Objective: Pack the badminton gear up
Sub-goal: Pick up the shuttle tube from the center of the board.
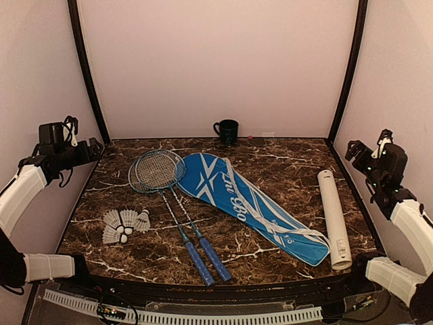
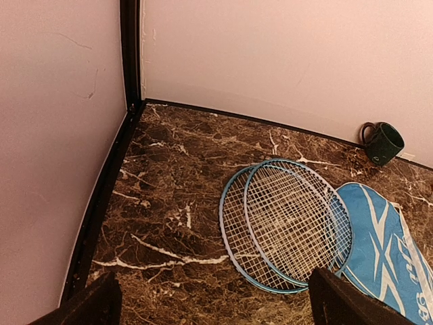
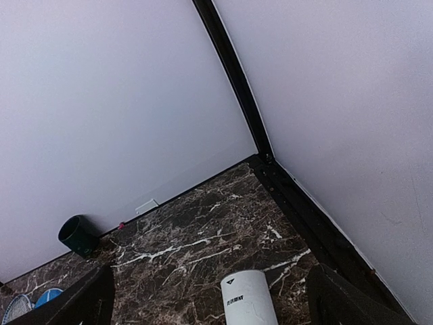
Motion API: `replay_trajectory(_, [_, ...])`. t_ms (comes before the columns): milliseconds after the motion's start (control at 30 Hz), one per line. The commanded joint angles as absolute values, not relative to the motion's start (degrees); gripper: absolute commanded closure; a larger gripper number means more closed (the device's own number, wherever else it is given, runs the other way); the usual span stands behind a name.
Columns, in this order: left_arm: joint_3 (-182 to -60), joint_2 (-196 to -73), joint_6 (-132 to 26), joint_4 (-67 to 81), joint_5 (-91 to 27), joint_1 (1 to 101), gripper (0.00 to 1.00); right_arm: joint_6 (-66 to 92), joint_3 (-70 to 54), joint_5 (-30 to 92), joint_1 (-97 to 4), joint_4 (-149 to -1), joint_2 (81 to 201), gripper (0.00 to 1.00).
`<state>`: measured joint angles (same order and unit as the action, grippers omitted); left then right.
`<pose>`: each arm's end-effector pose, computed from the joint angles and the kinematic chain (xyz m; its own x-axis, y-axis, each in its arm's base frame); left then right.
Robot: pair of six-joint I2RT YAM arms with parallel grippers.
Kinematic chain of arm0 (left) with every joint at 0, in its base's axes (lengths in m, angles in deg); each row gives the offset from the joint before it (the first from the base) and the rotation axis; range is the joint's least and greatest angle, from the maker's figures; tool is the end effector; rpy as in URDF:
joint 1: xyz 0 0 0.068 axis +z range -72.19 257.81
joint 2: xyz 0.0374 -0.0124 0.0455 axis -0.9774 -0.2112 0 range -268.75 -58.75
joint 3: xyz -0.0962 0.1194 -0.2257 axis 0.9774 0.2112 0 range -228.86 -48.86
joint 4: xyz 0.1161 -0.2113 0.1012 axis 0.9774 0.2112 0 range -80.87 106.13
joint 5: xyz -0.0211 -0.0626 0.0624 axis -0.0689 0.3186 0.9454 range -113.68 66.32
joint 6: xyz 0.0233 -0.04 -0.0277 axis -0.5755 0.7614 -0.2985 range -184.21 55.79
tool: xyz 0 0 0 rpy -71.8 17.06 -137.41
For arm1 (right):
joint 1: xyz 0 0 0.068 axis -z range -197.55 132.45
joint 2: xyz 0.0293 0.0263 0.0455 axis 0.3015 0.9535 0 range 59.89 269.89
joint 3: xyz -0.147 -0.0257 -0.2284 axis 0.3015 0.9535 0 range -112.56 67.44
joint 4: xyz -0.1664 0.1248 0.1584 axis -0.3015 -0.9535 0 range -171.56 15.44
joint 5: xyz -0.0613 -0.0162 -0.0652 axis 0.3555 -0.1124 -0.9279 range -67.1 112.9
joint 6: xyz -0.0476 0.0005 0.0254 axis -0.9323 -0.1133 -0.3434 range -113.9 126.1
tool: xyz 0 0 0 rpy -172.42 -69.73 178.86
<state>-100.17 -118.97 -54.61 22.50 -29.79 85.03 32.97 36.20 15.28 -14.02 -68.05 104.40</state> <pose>0.2400 0.0268 0.3225 -0.3663 -0.2136 -0.9057 -0.0896 0.9769 -0.1942 0.1918 -0.0166 0.2879 -0.0179 0.4499 -0.8929 0.2248 0.8720 0.4349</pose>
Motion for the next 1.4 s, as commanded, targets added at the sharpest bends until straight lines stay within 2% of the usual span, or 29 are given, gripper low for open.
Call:
replay_trajectory(0, [-100.8,-118.6,-54.9,22.2,-31.6,85.0,0.01,31.8,32.0,13.6,-13.7,-72.2,105.6,0.0])
replay_trajectory(367, [-99.6,-119.5,-57.8,22.8,-33.6,85.0,0.01,27.5,22.0,16.9,-13.7,-91.5,109.2,0.01])
replay_trajectory(467, [-100.2,-120.1,-56.5,21.8,-37.7,84.8,0.01,28.1,19.2,18.3,-13.8,-98.2,111.3,0.0])
replay_trajectory(667, [-109.5,-122.7,-57.7,24.8,-34.2,73.8,0.01,30.8,14.1,17.4,-16.8,-112.8,119.0,0.07])
replay_trajectory(733, [-112.5,-123.7,-57.4,24.8,-36.7,71.8,0.01,31.7,13.8,17.1,-18.7,-115.4,119.9,0.08])
replay_trajectory(833, [-112.3,-123.5,-56.8,21.3,-39.6,71.6,0.01,33.6,15.0,16.7,-20.1,-116.4,119.5,0.07])
replay_trajectory(1000, [-108.3,-123.2,-58.6,22.2,-34.5,71.6,0.01,36.1,19.3,16.5,-20.2,-117.6,121.7,0.06])
replay_trajectory(1133, [-105.9,-122.0,-60.6,23.0,-32.2,71.7,0.01,37.0,22.4,17.9,-21.4,-114.7,124.2,0.15])
replay_trajectory(1367, [-106.2,-121.0,-61.3,23.4,-32.5,71.7,0.01,39.7,25.0,16.4,-24.4,-111.0,129.4,0.19])
